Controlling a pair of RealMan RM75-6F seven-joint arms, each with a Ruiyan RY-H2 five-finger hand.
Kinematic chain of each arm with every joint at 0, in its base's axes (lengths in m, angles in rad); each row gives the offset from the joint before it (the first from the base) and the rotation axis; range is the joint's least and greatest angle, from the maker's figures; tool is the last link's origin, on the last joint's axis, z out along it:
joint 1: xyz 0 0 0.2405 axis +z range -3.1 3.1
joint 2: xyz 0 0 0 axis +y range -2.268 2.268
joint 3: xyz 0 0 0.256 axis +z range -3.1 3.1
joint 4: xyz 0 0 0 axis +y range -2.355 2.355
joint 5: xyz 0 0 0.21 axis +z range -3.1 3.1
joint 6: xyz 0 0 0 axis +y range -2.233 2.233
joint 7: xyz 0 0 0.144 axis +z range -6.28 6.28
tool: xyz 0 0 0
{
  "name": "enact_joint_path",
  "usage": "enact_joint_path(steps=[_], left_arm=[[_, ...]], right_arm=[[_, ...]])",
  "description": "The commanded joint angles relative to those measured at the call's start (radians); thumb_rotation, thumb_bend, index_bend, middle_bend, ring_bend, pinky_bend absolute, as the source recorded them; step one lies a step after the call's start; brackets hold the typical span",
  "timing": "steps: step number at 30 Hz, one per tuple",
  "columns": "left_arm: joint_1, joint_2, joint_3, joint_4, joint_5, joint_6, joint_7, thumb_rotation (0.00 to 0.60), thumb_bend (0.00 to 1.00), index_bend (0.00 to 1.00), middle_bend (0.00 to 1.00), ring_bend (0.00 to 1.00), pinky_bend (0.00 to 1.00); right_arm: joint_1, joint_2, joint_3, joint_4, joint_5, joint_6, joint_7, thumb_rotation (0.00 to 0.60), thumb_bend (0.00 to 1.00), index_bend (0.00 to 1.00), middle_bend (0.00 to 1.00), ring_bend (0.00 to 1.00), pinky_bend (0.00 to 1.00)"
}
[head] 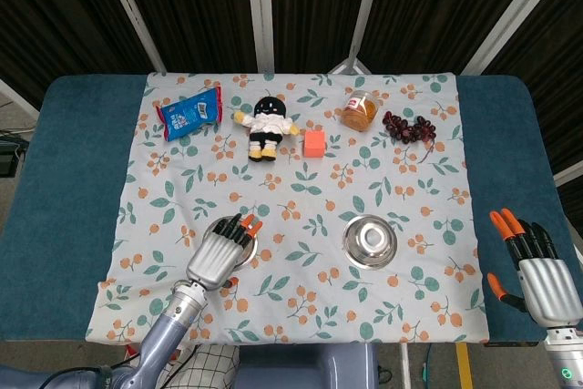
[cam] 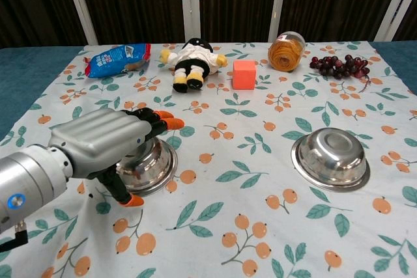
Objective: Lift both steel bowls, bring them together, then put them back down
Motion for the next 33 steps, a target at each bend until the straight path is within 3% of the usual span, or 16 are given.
enact_joint_path(steps=[1,11,23,28,33], left_arm=[[-0.01,0.032,-0.005,-0.036,-0.025,0.006,-0.017,0.551,0.11,0.0,0.0,0.0,0.14],[-0.047,0.05,-0.021,-0.069,-0.216,0.047,0.08,0.558,0.12,0.0,0.0,0.0,0.15],[-0.113,0.028,-0.021,-0.019,-0.31,0.055,0.066,0.556,0.13,0.01,0.02,0.0,0.19],[-0.145,0.012,-0.017,0.002,-0.377,0.059,0.087,0.554,0.14,0.12,0.1,0.02,0.27],[-0.162,0.005,-0.004,0.001,-0.389,0.079,0.089,0.58,0.21,0.26,0.3,0.23,0.48]], right_arm=[[0.004,-0.003,-0.002,-0.002,0.0,-0.009,-0.009,0.6,0.39,0.0,0.0,0.0,0.0],[0.002,-0.001,0.0,-0.008,0.003,-0.008,-0.012,0.6,0.39,0.0,0.0,0.0,0.0],[0.007,0.002,0.001,-0.011,0.01,-0.019,-0.011,0.6,0.39,0.0,0.0,0.0,0.0],[0.007,0.003,0.001,-0.013,0.012,-0.021,-0.012,0.6,0.39,0.0,0.0,0.0,0.0],[0.007,0.003,0.002,-0.015,0.017,-0.025,-0.015,0.6,0.39,0.0,0.0,0.0,0.0]])
